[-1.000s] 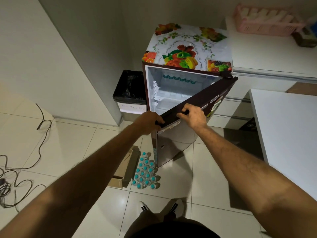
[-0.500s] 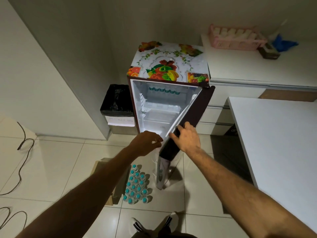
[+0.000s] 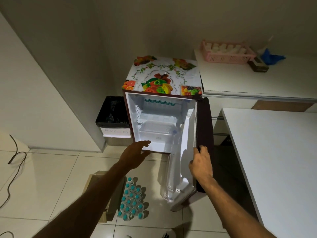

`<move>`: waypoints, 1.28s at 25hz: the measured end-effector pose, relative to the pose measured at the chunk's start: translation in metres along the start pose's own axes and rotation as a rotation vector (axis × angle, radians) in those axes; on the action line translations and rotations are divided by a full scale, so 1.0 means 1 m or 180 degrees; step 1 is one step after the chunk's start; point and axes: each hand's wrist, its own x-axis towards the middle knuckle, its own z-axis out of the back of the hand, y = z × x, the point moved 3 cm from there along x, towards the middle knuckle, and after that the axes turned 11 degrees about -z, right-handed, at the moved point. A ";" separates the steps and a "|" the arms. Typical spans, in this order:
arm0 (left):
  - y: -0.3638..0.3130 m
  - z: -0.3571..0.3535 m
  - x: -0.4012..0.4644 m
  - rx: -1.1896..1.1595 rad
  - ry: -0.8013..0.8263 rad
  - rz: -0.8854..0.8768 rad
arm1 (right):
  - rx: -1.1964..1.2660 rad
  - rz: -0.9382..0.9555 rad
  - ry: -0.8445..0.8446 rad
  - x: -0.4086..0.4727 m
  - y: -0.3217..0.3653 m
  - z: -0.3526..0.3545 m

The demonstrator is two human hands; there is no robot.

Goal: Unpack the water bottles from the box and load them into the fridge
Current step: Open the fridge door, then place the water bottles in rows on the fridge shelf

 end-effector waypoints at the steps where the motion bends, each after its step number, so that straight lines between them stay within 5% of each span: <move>1: 0.001 -0.002 0.003 -0.0032 -0.0023 0.0015 | 0.0234 0.0025 0.0094 0.001 0.001 0.001; 8: 0.012 -0.003 0.019 -0.0105 -0.0203 0.0012 | 0.1119 0.0544 0.0655 0.025 0.053 0.007; 18: 0.081 0.019 0.073 -0.0122 -0.0671 0.0328 | 0.1322 0.0546 0.0986 0.113 0.108 -0.029; 27: 0.169 -0.006 0.187 -0.0122 -0.1254 0.0847 | 0.1474 0.0418 0.1165 0.247 0.151 -0.134; 32: 0.244 -0.050 0.259 -0.0274 -0.1905 0.0404 | 0.1691 0.0527 0.1158 0.330 0.162 -0.220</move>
